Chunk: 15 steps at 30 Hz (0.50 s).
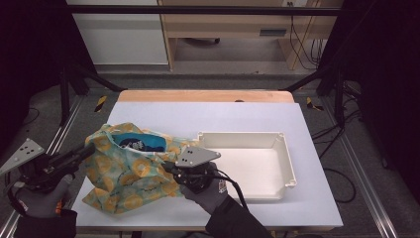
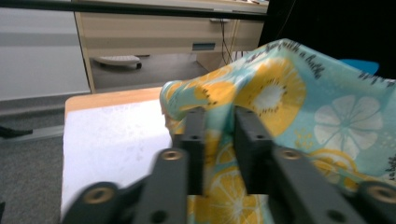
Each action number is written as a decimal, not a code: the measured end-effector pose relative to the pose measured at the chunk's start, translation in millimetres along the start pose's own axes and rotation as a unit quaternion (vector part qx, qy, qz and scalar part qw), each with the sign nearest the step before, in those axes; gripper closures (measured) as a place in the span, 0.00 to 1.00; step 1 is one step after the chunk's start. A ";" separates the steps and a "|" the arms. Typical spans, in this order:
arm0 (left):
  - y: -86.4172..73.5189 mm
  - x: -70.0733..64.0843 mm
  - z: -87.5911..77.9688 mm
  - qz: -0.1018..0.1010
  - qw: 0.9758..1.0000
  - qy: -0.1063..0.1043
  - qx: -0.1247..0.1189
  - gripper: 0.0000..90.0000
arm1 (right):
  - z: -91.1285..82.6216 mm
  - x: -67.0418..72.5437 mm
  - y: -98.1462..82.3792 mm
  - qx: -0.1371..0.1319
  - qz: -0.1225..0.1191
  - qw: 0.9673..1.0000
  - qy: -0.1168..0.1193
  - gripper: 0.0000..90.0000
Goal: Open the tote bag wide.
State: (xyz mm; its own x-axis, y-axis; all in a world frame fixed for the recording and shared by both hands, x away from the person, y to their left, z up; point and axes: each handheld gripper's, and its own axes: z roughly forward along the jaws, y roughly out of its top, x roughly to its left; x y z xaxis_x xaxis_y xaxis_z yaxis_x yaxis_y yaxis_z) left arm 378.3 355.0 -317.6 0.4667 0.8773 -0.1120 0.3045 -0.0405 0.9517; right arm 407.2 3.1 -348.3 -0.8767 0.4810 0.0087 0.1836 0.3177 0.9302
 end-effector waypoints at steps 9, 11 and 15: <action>-6.3 -3.7 -16.1 0.007 1.000 0.005 -0.005 1.00 | -4.4 1.1 0.6 -0.015 0.001 1.000 -0.008 1.00; -10.8 -4.9 -19.7 0.005 1.000 0.007 -0.003 1.00 | -6.0 1.8 0.9 -0.021 0.002 1.000 -0.010 1.00; -22.1 -6.4 -25.4 0.008 1.000 0.020 0.008 1.00 | -4.8 4.1 0.4 -0.019 0.003 1.000 -0.007 0.99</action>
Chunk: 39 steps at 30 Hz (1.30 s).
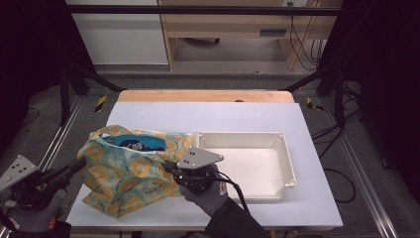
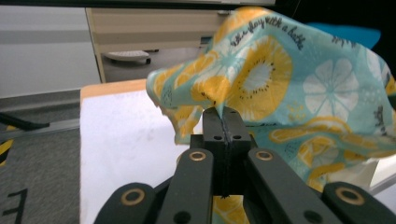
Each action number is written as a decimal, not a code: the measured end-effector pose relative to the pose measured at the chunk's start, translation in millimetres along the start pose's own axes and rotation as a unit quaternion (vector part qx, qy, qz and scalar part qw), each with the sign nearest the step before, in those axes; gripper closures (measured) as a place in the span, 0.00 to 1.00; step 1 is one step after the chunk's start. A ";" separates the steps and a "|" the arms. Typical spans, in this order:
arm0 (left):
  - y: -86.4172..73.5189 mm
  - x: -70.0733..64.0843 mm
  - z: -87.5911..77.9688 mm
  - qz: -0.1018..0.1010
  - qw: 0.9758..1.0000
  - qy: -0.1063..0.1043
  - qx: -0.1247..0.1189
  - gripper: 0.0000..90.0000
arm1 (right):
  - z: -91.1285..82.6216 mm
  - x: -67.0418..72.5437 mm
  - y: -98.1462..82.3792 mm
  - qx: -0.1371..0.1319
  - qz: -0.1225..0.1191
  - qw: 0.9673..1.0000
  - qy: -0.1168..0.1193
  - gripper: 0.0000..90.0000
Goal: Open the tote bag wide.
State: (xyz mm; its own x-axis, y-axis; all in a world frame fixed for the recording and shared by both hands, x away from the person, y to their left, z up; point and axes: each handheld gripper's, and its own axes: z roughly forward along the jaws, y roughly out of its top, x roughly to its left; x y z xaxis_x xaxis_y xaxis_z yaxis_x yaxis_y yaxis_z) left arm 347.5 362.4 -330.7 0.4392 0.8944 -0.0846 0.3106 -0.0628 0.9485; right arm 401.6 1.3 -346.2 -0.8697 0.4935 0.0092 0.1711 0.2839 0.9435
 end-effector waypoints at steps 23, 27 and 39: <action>-54.5 5.8 31.2 -0.021 0.995 -0.014 0.095 1.00 | 21.8 5.7 -31.9 0.050 0.020 0.999 0.005 0.99; -56.7 7.6 29.3 -0.023 0.996 -0.018 0.089 0.97 | 24.7 7.3 -39.7 0.056 0.026 0.998 0.001 1.00; -68.2 7.3 35.0 -0.017 0.994 -0.017 0.111 1.00 | 34.4 11.9 -58.0 0.066 0.042 0.997 -0.015 1.00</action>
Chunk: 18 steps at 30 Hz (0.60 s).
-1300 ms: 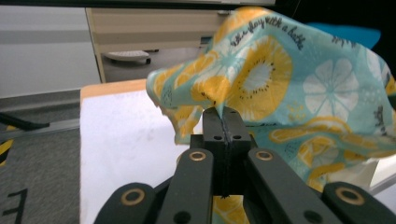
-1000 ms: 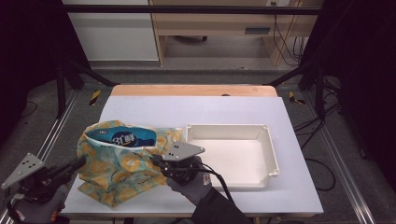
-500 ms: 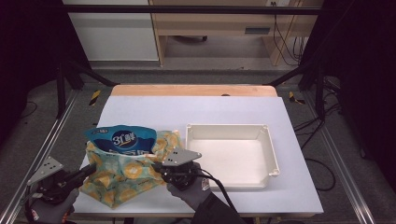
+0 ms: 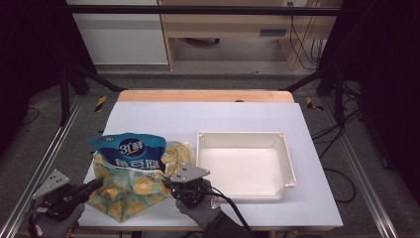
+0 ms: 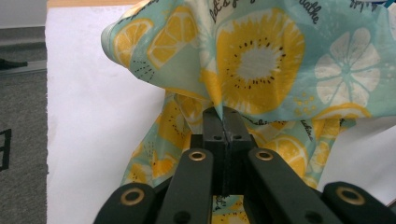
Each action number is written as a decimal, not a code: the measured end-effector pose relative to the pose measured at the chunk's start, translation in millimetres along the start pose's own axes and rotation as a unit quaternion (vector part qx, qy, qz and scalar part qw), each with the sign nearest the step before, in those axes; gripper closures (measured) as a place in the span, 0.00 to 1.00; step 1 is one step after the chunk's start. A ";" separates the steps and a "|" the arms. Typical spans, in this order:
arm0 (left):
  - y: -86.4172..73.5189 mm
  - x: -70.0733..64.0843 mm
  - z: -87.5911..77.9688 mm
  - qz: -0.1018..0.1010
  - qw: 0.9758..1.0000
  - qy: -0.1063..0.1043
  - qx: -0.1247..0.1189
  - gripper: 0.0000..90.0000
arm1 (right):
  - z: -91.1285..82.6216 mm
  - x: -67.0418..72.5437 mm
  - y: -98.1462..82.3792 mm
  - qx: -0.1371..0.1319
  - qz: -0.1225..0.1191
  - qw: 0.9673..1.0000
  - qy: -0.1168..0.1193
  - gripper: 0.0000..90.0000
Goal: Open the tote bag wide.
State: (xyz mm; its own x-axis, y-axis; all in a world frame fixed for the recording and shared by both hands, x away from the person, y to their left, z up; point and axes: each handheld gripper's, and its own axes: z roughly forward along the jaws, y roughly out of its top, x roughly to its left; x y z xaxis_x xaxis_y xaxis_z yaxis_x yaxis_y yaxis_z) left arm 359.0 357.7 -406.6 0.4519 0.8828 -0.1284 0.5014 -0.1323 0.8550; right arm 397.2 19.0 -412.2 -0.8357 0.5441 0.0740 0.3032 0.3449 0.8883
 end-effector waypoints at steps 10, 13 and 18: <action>-10.7 -5.2 8.0 0.021 1.000 0.017 -0.005 1.00 | 7.9 1.3 -16.9 0.011 0.016 1.000 -0.020 1.00; -12.9 -5.6 9.3 0.026 0.999 0.020 -0.002 1.00 | 12.6 3.2 -21.4 0.016 0.020 0.999 -0.023 0.99; -16.4 -4.8 11.8 0.027 0.999 0.021 0.004 1.00 | 18.1 5.7 -28.8 0.021 0.026 0.999 -0.028 0.99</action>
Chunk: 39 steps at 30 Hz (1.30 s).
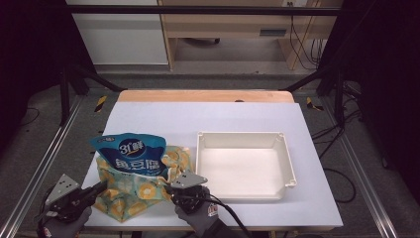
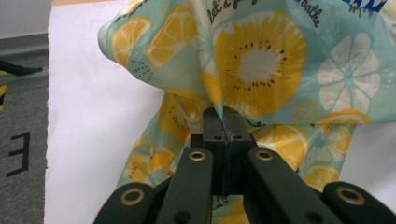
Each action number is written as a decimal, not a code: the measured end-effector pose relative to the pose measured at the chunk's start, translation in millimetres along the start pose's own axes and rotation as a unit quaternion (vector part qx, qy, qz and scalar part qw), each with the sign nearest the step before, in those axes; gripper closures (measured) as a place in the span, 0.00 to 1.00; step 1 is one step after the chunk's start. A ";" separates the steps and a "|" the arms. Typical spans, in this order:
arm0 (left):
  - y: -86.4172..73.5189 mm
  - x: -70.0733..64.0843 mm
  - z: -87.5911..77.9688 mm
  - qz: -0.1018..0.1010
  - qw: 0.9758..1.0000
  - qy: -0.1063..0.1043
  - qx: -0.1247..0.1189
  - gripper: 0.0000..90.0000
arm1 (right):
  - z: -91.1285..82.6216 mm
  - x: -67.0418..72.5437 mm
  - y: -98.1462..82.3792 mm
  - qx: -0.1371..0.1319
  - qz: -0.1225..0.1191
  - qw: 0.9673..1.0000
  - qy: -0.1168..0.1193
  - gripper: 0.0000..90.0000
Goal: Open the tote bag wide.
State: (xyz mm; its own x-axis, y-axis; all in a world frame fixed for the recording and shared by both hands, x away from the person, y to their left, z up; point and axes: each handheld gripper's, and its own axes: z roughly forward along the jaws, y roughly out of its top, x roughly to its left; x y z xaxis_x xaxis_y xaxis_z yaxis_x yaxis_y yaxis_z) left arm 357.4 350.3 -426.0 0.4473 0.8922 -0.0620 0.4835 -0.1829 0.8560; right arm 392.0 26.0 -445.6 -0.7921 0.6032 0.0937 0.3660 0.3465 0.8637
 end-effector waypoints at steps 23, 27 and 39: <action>-6.4 2.7 4.6 0.006 1.000 -0.002 0.018 1.00 | 25.4 6.0 -28.9 0.046 0.008 0.999 -0.008 0.98; -6.2 2.6 4.9 0.005 1.000 -0.003 0.019 0.98 | 28.1 6.6 -29.9 0.053 0.007 0.999 -0.008 0.99; 22.6 -1.8 -20.9 -0.006 0.998 -0.009 -0.054 0.72 | 33.9 8.8 -33.4 0.070 0.003 0.998 -0.007 1.00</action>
State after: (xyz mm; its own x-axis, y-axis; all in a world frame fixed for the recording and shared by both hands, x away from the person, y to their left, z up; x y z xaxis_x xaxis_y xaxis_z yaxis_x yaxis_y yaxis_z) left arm 351.8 353.2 -395.8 0.4562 0.8861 -0.0817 0.4055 -0.1253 0.9055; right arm 389.3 44.1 -490.4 -0.7833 0.6148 0.0916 0.4363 0.4388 0.7855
